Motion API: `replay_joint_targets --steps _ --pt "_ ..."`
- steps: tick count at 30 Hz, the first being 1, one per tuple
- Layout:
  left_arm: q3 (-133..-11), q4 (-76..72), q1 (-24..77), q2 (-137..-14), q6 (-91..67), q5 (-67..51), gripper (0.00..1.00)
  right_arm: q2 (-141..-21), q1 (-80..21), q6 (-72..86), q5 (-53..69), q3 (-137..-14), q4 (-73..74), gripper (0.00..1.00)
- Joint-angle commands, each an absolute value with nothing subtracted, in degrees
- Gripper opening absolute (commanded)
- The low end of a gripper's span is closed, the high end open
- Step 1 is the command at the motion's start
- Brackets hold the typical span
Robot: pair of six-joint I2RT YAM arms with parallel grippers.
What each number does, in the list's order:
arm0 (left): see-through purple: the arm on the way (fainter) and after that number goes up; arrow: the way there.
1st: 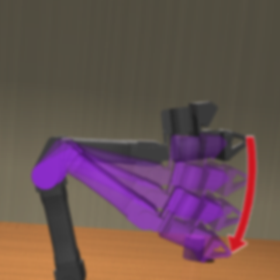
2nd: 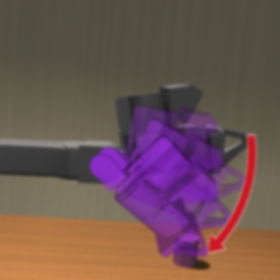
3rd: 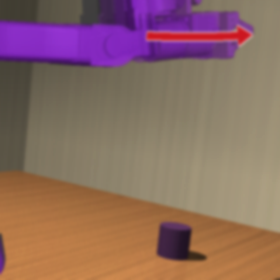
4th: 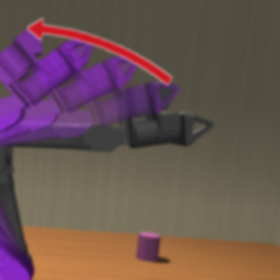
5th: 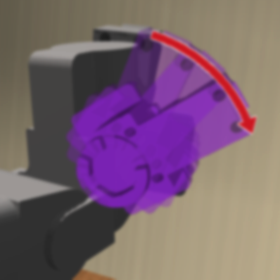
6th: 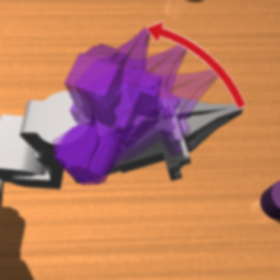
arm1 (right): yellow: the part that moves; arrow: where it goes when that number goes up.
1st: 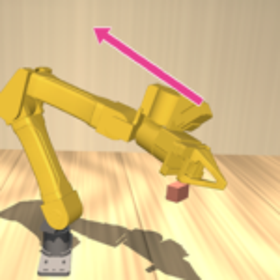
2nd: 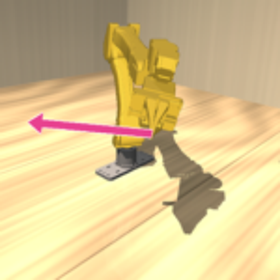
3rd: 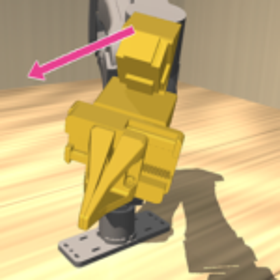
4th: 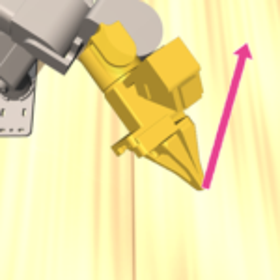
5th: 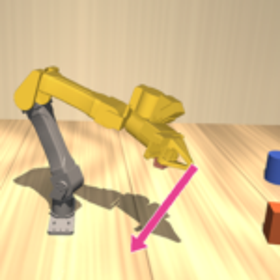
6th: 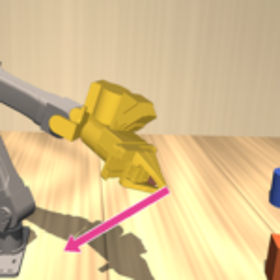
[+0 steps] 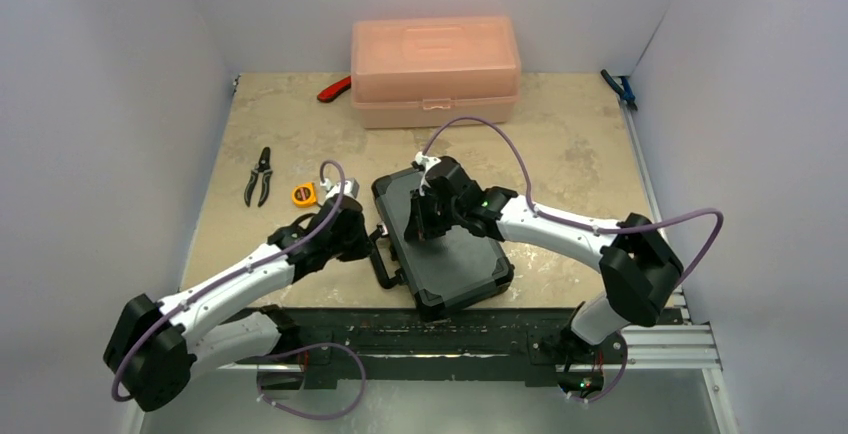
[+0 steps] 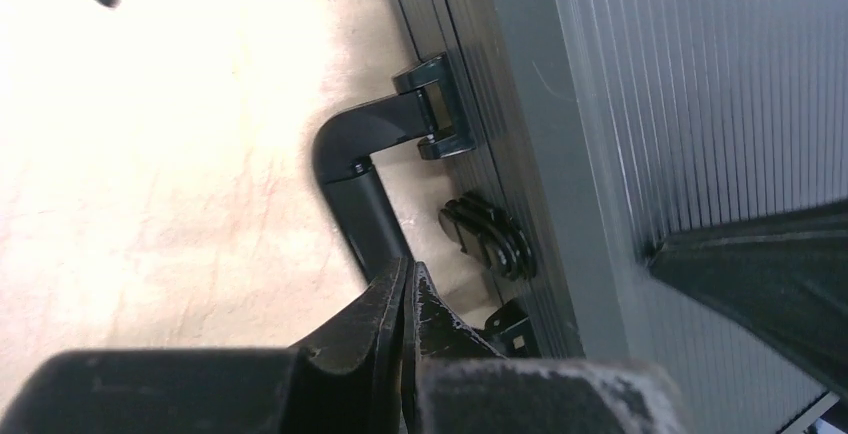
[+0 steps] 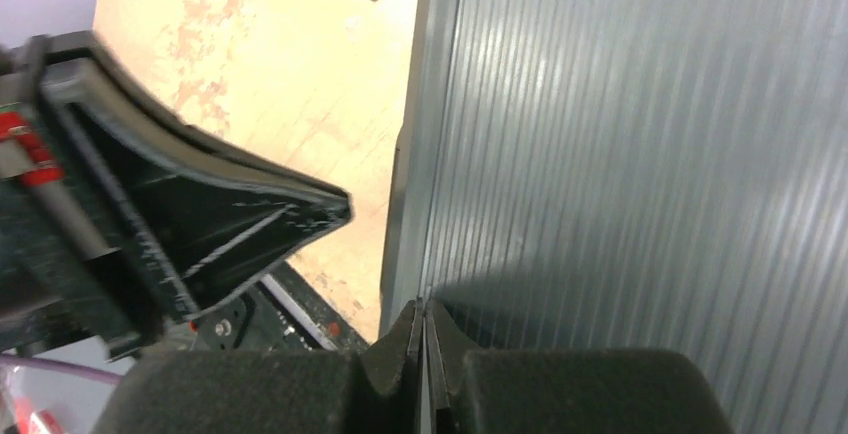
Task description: Pack up texas hold em set
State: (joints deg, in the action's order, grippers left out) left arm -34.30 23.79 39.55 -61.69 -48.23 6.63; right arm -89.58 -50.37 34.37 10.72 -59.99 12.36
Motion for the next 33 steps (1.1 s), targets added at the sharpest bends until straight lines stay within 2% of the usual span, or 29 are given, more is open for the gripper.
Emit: replay_joint_targets --steps 1,7,12,15,22,33 --pt "-35.46 30.33 39.68 -55.95 -45.80 10.77 0.02 -86.43 -50.36 33.08 5.21 -60.73 18.49 0.11" --pt "-34.82 32.19 39.71 -50.34 -43.53 11.16 0.31 -81.81 -50.36 34.41 2.37 -60.20 20.31 0.45" --pt "-34.00 32.55 39.70 -45.80 -42.08 10.76 0.57 -77.11 -50.36 36.30 -1.65 -59.36 23.53 0.64" --pt "-33.80 33.13 39.70 -43.48 -41.31 10.17 0.65 -73.52 -50.36 38.24 -4.74 -58.22 25.57 0.73" --pt "-34.71 35.27 39.71 -38.84 -37.40 7.22 0.68 -63.73 -50.36 45.06 -9.52 -53.52 33.36 0.73" --pt "-32.23 31.90 41.91 -38.23 -32.39 -5.24 0.55 -44.88 -50.39 59.18 -16.93 -46.26 54.21 0.62"
